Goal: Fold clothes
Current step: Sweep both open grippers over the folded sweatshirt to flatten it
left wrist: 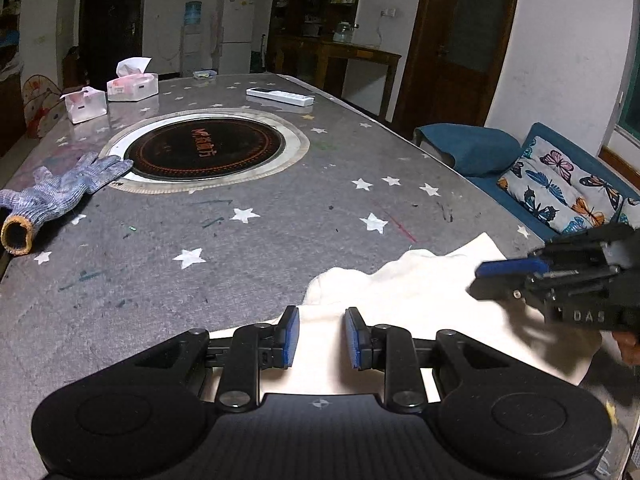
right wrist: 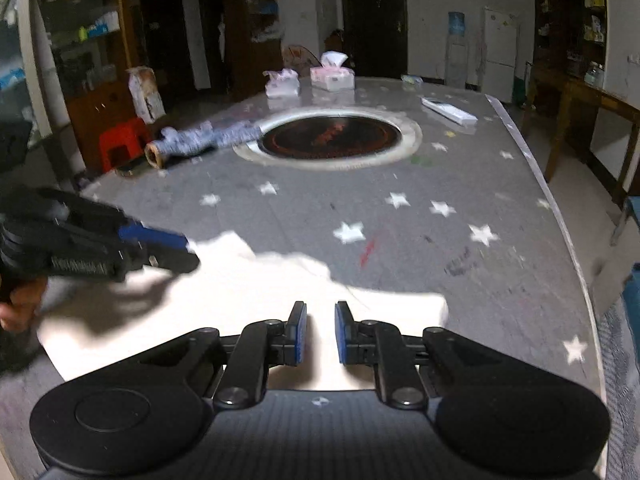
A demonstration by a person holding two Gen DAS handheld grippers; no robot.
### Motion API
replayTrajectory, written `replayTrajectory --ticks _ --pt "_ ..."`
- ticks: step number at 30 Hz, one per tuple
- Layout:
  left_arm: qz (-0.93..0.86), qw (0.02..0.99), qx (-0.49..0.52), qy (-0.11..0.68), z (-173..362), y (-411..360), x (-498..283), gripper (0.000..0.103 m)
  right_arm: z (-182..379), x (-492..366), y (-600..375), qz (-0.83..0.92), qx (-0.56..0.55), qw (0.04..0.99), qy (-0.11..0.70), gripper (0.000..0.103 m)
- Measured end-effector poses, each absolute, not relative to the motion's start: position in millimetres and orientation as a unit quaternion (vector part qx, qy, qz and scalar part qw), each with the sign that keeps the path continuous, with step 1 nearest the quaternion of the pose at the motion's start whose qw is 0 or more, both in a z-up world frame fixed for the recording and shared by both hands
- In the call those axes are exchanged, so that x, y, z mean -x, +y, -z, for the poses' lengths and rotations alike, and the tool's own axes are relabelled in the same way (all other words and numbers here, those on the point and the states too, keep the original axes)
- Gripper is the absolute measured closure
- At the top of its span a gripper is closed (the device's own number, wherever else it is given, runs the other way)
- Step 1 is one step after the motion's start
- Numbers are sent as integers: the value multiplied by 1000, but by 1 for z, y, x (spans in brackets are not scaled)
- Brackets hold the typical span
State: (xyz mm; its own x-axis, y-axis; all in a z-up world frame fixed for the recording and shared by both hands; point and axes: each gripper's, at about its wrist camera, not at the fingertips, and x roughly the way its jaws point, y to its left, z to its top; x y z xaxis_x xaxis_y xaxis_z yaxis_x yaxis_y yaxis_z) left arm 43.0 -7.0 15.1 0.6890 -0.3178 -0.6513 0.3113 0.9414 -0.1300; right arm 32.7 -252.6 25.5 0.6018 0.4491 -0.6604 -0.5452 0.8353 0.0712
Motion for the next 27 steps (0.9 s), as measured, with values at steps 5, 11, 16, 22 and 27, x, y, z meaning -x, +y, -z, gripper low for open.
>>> replayTrajectory --ticks 5,11,16,22,27 --pt "166 924 -17 344 -24 -11 -27 70 -35 -15 -259 -279 59 899 331 86" --pt "180 923 -19 339 -29 -15 3 69 -32 2 -262 -282 59 899 330 81" --pt "185 922 -18 339 -28 -16 31 69 -36 11 -263 -281 50 902 325 78" --pt "186 924 -28 332 -23 -21 57 65 -37 33 -254 -315 57 892 319 73" --pt "182 928 -42 321 -27 -26 67 64 -32 51 -246 -318 93 889 315 70"
